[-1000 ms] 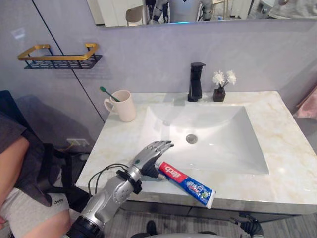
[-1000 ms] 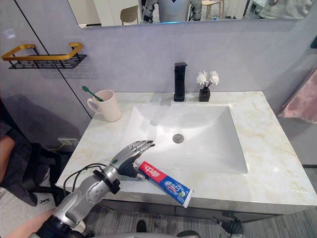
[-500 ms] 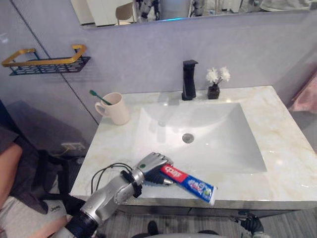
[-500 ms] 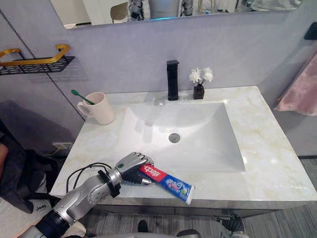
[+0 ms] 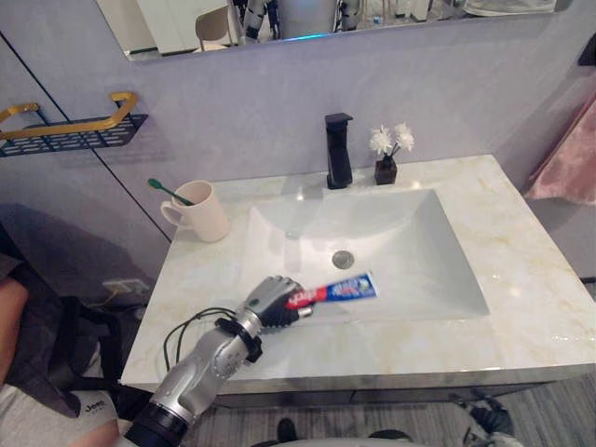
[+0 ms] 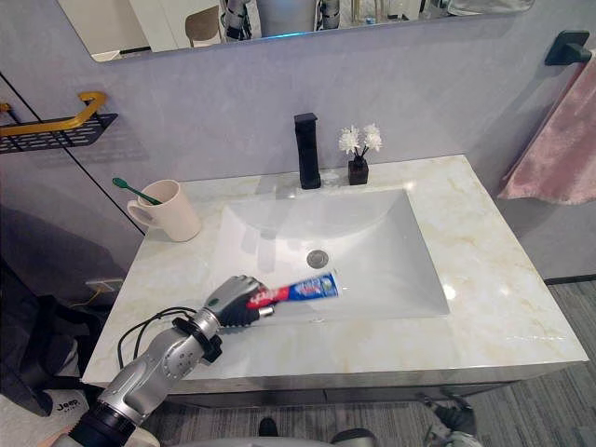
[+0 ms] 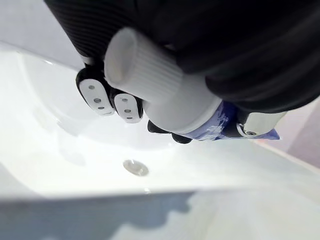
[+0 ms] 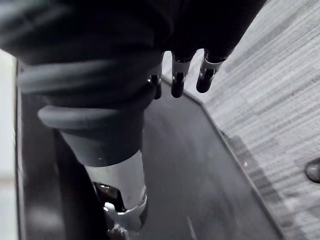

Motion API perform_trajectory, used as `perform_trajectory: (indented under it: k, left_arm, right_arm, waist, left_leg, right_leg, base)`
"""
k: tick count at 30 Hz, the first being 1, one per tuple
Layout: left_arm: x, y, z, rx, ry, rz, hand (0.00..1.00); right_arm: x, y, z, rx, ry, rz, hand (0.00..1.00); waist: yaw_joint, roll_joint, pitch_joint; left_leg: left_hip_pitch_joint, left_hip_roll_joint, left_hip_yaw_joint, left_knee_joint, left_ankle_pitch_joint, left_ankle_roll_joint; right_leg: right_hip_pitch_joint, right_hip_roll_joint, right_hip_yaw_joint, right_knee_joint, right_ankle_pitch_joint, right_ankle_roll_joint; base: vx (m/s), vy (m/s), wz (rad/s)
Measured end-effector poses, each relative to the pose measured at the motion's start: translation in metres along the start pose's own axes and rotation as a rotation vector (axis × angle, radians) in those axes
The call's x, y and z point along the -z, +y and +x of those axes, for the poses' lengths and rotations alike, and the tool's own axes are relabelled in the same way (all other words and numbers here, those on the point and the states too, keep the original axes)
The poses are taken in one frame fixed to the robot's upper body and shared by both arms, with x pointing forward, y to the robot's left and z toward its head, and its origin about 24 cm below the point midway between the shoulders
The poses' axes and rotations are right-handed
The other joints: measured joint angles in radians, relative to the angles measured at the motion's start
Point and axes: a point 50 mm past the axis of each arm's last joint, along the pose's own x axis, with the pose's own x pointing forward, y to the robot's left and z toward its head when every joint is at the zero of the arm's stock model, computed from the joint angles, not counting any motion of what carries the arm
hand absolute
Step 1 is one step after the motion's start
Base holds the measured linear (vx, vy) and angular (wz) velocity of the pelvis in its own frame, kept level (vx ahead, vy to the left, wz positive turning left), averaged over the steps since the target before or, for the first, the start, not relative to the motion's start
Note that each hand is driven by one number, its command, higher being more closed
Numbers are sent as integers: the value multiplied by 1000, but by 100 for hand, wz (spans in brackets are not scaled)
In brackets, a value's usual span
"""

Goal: Organize washtable

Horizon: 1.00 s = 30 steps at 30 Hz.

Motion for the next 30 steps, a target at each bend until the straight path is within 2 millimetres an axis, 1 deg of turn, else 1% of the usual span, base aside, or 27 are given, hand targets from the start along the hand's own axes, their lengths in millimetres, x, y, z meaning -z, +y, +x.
perform_trajectory:
  k: [1,2,4,5,6,7,8,9,10,11,12,14,15,17,18,19,20,21,22,23,24,25,26,27,28,30]
  left_arm:
    - [-1,12,-1,-86,14,-13,100]
    - [-3,17,-2,-121,15,-20,100]
    - [-11,35,-4,-268,5,-72,100]
    - [-16,43,-5,-332,-1,-106,100]
    - [-18,47,-6,-368,-5,-121,100]
    - [-22,54,-8,-424,-15,-157,100]
    - [-24,57,-9,-452,-18,-168,100]
    - [-24,62,-12,-492,-16,-186,100]
    - [-24,68,-15,-538,-13,-204,100]
    - [-22,74,-17,-586,-5,-217,100]
    - [-22,76,-18,-600,-3,-222,100]
    - [-22,83,-21,-654,-6,-247,100]
    - [-23,84,-22,-661,-9,-254,100]
    - [-26,89,-23,-687,-34,-281,100]
    - [-27,90,-23,-693,-40,-288,100]
    - [-29,92,-22,-702,-55,-299,100]
    - [-30,92,-21,-704,-63,-305,100]
    - [-34,94,-18,-710,-85,-309,100]
    - [-42,96,-11,-710,-134,-315,100]
    - [-46,97,-9,-709,-155,-317,100]
    - [-53,99,-4,-707,-192,-320,100]
    - [-59,101,-1,-712,-225,-321,100]
    - [-60,102,0,-717,-233,-322,100]
    - [-62,102,2,-724,-244,-324,100]
    - [-65,102,4,-725,-252,-331,100]
    - [-70,100,8,-713,-268,-340,100]
  right_arm:
    - [-13,-15,2,85,-51,84,0]
    - [-19,-20,2,115,-75,114,0]
    - [-47,-52,-1,267,-201,249,0]
    - [-62,-64,-5,325,-270,291,0]
    - [-72,-71,-8,351,-316,308,0]
    - [-91,-80,-13,394,-400,357,0]
    - [-101,-84,-16,410,-443,379,0]
    - [-119,-87,-22,432,-527,415,0]
    - [-143,-88,-32,437,-643,456,0]
    - [-173,-84,-41,416,-774,492,0]
    - [-184,-81,-46,398,-829,511,0]
    - [-237,-61,-73,258,-1084,557,0]
    - [-248,-55,-79,207,-1139,562,0]
    - [-293,-19,-116,-79,-1387,566,0]
    - [-301,-7,-125,-158,-1432,567,0]
    - [-317,22,-144,-340,-1511,566,0]
    - [-321,35,-152,-426,-1529,565,0]
    - [-325,59,-165,-576,-1543,562,0]
    - [-324,87,-178,-746,-1529,528,0]
    - [-323,97,-182,-804,-1517,516,0]
    - [-321,115,-190,-913,-1500,479,0]
    - [-318,134,-201,-1024,-1482,435,0]
    - [-316,140,-204,-1061,-1474,420,0]
    - [-313,151,-210,-1129,-1452,405,0]
    - [-306,165,-218,-1218,-1407,404,0]
    - [-296,179,-225,-1302,-1355,407,0]
  waist:
    - [2,-1,0]
    - [3,-1,0]
    - [10,-4,-1]
    - [10,-7,-2]
    - [9,-9,-2]
    - [9,-12,-3]
    - [8,-13,-3]
    - [5,-15,-4]
    - [2,-16,-4]
    - [2,-16,-4]
    - [2,-16,-4]
    - [9,-17,-6]
    - [12,-16,-6]
    - [25,-18,-11]
    - [26,-19,-14]
    - [27,-15,-29]
    - [28,-22,-33]
    - [33,-25,-43]
    - [54,-34,-47]
    - [62,-38,-49]
    - [78,-41,-50]
    - [85,-41,-50]
    - [85,-40,-51]
    - [87,-40,-51]
    - [96,-41,-51]
    - [107,-40,-51]
  left_leg:
    - [-7,3,9,0,0,0]
    - [-10,4,14,0,0,0]
    - [-18,6,22,1,0,0]
    - [-20,7,28,1,0,0]
    - [-20,7,30,1,0,0]
    - [-21,8,34,1,0,0]
    - [-21,8,35,1,0,0]
    - [-21,10,39,1,0,0]
    - [-22,12,47,1,0,0]
    - [-22,16,54,1,0,0]
    - [-23,17,57,1,0,0]
    - [-24,21,69,1,0,0]
    - [-24,21,71,1,0,0]
    - [-24,21,72,0,0,1]
    - [-25,19,71,0,0,1]
    - [-27,15,67,0,0,1]
    - [-31,15,63,0,1,1]
    - [-34,14,56,1,2,1]
    - [-35,14,51,1,4,2]
    - [-37,12,47,1,5,3]
    - [-39,8,41,1,12,6]
    - [-43,4,33,1,15,9]
    - [-47,3,26,1,16,11]
    - [-51,-1,19,2,19,14]
    - [-51,-10,16,4,20,15]
    - [-52,-11,12,2,23,19]
  right_leg:
    - [-10,1,6,1,1,0]
    - [-15,2,9,2,2,0]
    - [-28,5,20,2,10,-2]
    - [-33,5,26,4,10,-2]
    - [-33,4,27,5,10,-2]
    - [-33,4,29,7,11,-1]
    - [-33,5,30,9,11,-1]
    - [-36,5,34,12,11,-1]
    - [-44,7,41,18,11,-1]
    - [-52,9,54,22,14,4]
    - [-54,10,56,22,15,4]
    - [-69,12,66,23,22,8]
    - [-70,13,69,23,24,9]
    - [-72,13,72,23,27,11]
    - [-72,13,71,23,28,11]
    - [-72,13,65,23,28,10]
    - [-73,13,60,22,28,10]
    - [-73,13,53,23,29,10]
    - [-73,14,51,23,29,9]
    - [-72,13,49,23,29,9]
    - [-69,9,44,23,29,9]
    - [-67,3,28,23,29,10]
    - [-67,1,22,23,29,10]
    - [-67,-2,17,23,29,10]
    - [-67,-5,12,23,29,10]
    - [-66,-8,4,23,29,10]
  base:
    - [-33,-10,-10]
    - [-13,-11,-14]
    - [2,-16,-17]
    - [3,-15,-14]
    - [7,-14,-11]
    - [9,-12,-5]
    - [5,-12,-7]
    - [-15,-10,-10]
    - [-54,-9,-21]
    - [-52,-6,-22]
    - [-78,-3,-23]
    - [-83,4,-18]
    - [-69,10,-14]
    - [-49,10,-4]
    - [-38,10,6]
    - [-27,9,9]
    - [-24,7,16]
    - [-15,-5,14]
    - [-10,-10,13]
    - [0,-5,16]
    - [5,9,27]
    - [5,9,30]
    - [3,7,29]
    - [0,13,17]
    - [-2,19,11]
    - [-23,5,8]
